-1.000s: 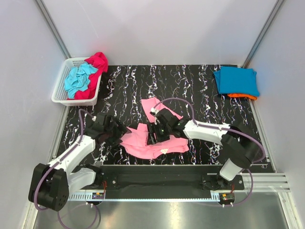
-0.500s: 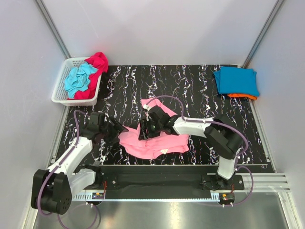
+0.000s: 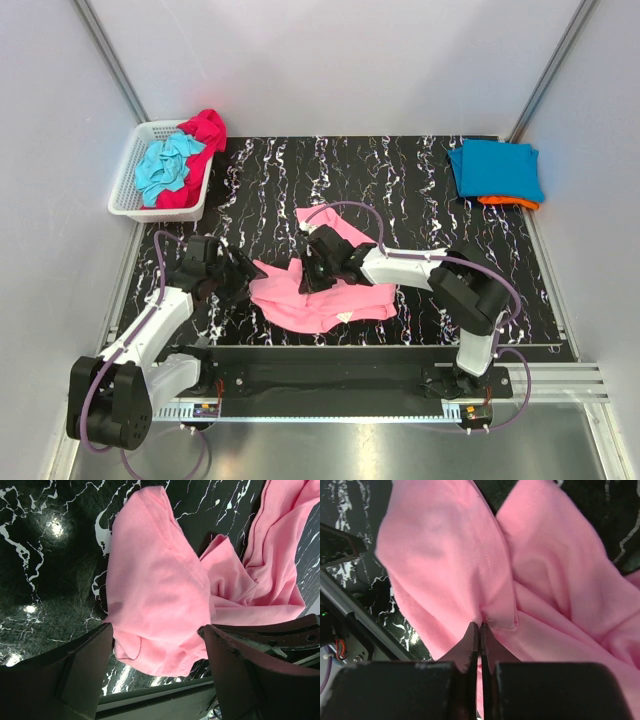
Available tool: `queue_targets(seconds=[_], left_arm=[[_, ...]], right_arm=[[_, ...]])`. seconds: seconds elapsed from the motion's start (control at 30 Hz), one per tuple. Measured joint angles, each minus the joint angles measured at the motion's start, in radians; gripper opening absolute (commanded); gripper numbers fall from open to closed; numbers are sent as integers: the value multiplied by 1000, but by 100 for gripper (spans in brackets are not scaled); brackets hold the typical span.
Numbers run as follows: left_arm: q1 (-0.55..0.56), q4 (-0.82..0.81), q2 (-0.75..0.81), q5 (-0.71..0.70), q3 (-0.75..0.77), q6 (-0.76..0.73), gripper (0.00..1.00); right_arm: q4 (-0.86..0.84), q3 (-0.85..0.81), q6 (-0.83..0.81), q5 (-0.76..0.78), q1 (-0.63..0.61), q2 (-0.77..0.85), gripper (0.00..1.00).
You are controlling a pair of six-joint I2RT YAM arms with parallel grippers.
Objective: Fold and stack the t-shirts
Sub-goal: Flatten the tshirt out
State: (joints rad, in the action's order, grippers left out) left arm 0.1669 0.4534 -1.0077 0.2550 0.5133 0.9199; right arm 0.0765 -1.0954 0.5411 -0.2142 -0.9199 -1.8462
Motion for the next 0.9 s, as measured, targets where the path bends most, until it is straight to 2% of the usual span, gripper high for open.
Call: queue_targets(seconds=[0.3,0.43,0.63,0.9], left_arm=[[-3,6,-3,-2,0,-5,78],[-3,-18,-38,-5,2,17,77],[-3,-107,-228,3,82,80,75],[17,-203,-498,11,333,84,66]], right_arm=[[159,-25,-59,199,-2,148,0],[175,-58,-75,233,-2,177,0],[242,-65,-71,229,-2,135,2],[325,-60,-39,221,-2,91,0]])
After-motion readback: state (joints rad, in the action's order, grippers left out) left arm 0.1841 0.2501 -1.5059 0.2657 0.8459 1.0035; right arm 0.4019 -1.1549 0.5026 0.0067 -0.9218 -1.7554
